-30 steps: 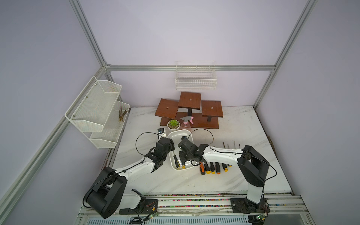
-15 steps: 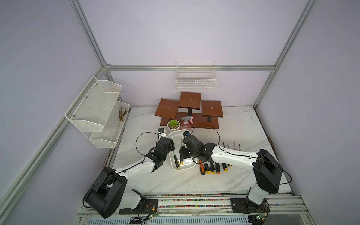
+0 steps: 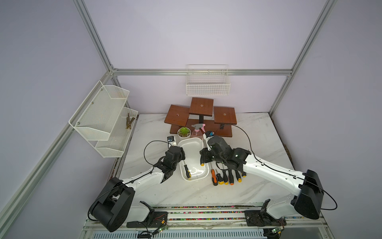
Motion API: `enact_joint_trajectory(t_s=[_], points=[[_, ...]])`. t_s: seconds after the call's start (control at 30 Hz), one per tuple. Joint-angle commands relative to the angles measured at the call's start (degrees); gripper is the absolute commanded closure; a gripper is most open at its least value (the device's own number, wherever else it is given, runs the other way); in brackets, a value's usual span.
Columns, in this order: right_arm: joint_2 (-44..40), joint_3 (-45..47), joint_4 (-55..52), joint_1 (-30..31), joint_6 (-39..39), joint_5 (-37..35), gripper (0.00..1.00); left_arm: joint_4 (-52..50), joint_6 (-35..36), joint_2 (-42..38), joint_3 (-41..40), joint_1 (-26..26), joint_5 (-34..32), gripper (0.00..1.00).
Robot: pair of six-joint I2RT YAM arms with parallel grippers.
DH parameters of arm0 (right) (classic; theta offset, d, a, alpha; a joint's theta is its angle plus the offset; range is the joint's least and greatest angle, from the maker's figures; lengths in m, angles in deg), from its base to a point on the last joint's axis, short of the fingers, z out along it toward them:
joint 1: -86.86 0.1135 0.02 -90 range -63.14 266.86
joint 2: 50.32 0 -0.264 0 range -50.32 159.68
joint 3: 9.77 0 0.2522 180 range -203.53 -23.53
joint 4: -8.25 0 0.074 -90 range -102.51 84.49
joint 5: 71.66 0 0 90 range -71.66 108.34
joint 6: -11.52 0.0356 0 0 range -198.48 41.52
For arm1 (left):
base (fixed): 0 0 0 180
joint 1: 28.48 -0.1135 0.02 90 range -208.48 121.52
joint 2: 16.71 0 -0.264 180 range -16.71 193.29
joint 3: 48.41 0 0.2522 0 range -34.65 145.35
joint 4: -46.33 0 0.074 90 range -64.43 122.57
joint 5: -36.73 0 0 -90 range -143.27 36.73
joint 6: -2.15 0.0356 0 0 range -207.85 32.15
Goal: Take out the screwdriver from the storage box
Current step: Pick up the screwdriver from the storage box, then place the screwdriver at the center of the board.
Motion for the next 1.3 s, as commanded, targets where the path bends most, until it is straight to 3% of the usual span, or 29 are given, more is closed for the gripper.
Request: enact_joint_trajectory(t_s=[0.0, 0.53, 1.03, 1.27], points=[[-3.2, 2.1, -4.5, -2.9, -4.1, 0.0, 1.0, 0.8, 0.8, -0.5, 0.9, 0.1, -0.4, 1.0], [-9.0, 4.0, -14.8, -19.2, -17.7, 3.7, 1.0, 0.7, 1.2, 0.4, 1.5, 0.1, 0.1, 1.0], [-6.2, 9.3, -13.5, -31.7, -20.5, 4.1, 1.0, 0.8, 1.2, 0.1, 1.4, 0.1, 0.1, 1.0], [-2.3, 9.1, -14.1, -36.0, -19.8, -0.5, 1.0, 1.0, 0.9, -0.8, 0.7, 0.1, -0.3, 1.0]])
